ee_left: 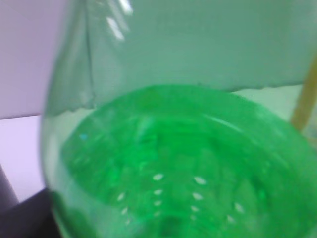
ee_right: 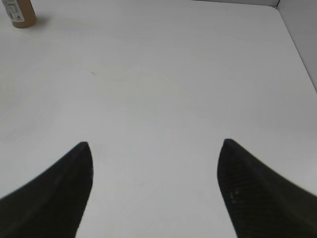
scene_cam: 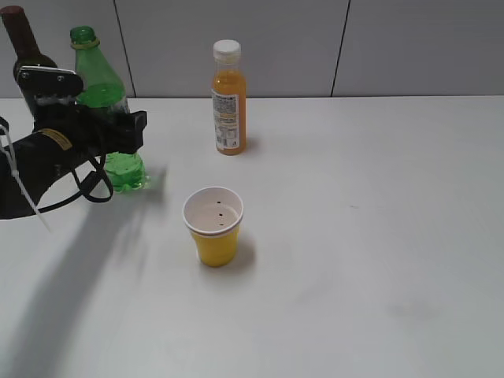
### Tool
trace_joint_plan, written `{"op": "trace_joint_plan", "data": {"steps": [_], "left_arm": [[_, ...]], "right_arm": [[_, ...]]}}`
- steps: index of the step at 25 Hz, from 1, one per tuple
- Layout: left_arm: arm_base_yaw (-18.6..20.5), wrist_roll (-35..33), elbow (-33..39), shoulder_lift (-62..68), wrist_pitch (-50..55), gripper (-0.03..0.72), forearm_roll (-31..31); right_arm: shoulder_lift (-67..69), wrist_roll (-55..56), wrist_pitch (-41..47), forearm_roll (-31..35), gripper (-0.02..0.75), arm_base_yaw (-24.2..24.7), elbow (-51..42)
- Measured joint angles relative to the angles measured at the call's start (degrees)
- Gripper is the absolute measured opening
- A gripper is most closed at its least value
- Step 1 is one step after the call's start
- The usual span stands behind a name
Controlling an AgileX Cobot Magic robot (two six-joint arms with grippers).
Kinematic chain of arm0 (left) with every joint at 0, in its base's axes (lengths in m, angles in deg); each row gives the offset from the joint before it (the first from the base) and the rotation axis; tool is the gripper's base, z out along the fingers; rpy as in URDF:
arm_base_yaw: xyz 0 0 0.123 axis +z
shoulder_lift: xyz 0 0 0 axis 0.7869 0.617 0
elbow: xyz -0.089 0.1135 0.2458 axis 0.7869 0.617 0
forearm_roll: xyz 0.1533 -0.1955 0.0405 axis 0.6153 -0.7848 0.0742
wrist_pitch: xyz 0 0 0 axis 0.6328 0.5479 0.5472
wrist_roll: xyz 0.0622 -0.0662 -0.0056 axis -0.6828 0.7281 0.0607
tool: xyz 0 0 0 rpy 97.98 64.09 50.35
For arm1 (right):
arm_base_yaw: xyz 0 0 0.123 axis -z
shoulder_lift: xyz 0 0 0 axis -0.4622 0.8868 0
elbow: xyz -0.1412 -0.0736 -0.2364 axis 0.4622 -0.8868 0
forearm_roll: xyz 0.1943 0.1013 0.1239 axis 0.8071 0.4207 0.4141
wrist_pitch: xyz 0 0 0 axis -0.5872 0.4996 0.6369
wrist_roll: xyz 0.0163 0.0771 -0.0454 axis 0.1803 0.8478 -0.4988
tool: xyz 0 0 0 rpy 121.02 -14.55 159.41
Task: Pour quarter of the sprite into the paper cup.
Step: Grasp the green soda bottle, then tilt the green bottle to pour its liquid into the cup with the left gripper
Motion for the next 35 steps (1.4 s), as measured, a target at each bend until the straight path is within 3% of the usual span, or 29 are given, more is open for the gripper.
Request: {"op": "trace_joint_plan", "data": {"steps": [7, 13, 21, 23, 29, 35], "left_arm": [[0.00, 0.00, -0.19, 0.67, -1.17, 0.594, 0.00], [0.00, 0.07, -0.19, 0.84, -1.67, 0.482, 0.00], [0.00, -0.75, 0.36, -1.93, 1.04, 0.474, -1.00], [-0.49, -2.67, 1.37, -3.71, 0.90, 0.474, -4.00], [-4.55, -9.69, 6.16, -8.16, -3.29, 0.474, -22.66], [-10.30, -14.65, 12.46, -13.28, -7.97, 0.474, -26.26]], "right_arm": [[0.00, 0.00, 0.00, 0.00, 0.592, 0.00, 0.00], [0.00, 0.00, 0.00, 0.00, 0.592, 0.00, 0.00], [0.00, 0.00, 0.00, 0.00, 0.592, 0.00, 0.00], [0.00, 0.00, 0.00, 0.00, 0.592, 0.00, 0.00], [0.00, 0.00, 0.00, 0.00, 0.592, 0.00, 0.00], [0.00, 0.00, 0.00, 0.00, 0.592, 0.00, 0.00]]}}
